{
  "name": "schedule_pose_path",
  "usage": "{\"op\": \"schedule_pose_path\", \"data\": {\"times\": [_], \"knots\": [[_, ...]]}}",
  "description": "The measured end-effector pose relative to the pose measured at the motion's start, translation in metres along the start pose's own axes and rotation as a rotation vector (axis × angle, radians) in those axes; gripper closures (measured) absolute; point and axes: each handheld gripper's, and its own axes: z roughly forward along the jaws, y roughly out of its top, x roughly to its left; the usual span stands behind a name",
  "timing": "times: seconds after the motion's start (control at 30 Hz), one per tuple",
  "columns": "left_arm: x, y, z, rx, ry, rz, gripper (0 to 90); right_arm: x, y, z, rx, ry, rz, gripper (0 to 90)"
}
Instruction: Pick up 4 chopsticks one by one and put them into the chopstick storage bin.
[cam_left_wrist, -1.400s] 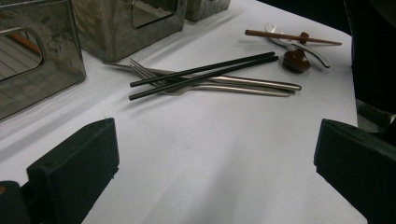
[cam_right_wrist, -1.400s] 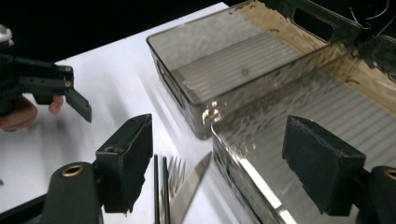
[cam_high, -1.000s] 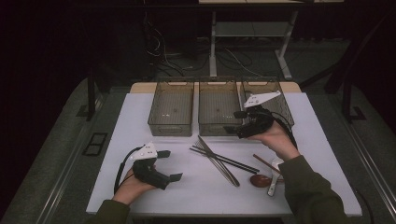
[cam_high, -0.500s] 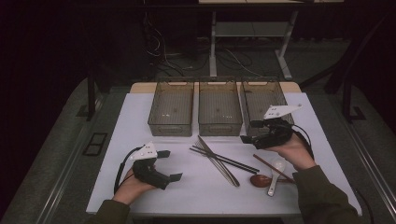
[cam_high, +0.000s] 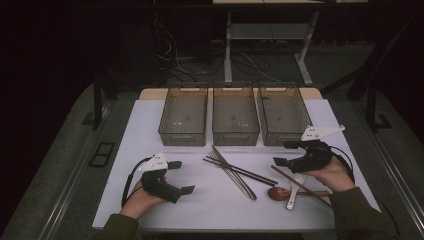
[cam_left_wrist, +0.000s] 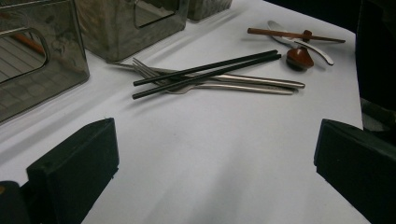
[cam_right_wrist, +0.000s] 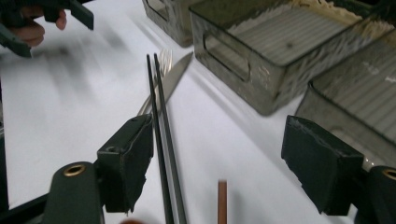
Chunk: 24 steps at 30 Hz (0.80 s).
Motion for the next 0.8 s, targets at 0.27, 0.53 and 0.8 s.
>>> {"op": "schedule_pose_path", "data": {"times": [0.27, 0.53, 0.8], "knots": [[0.000, 0.000, 0.001, 0.007, -0.004, 0.007, 0.0, -0.002, -0.020, -0.018, 0.011, -0.004, 0.016, 24.7], [0.000, 0.000, 0.000, 0.006, -0.004, 0.006, 0.0, -0.005, -0.045, -0.036, 0.051, -0.036, 0.035, 27.9], [-0.001, 0.000, 0.001, 0.010, -0.002, 0.007, 0.0, -0.004, -0.066, -0.043, 0.113, -0.035, 0.048, 37.8]]}}
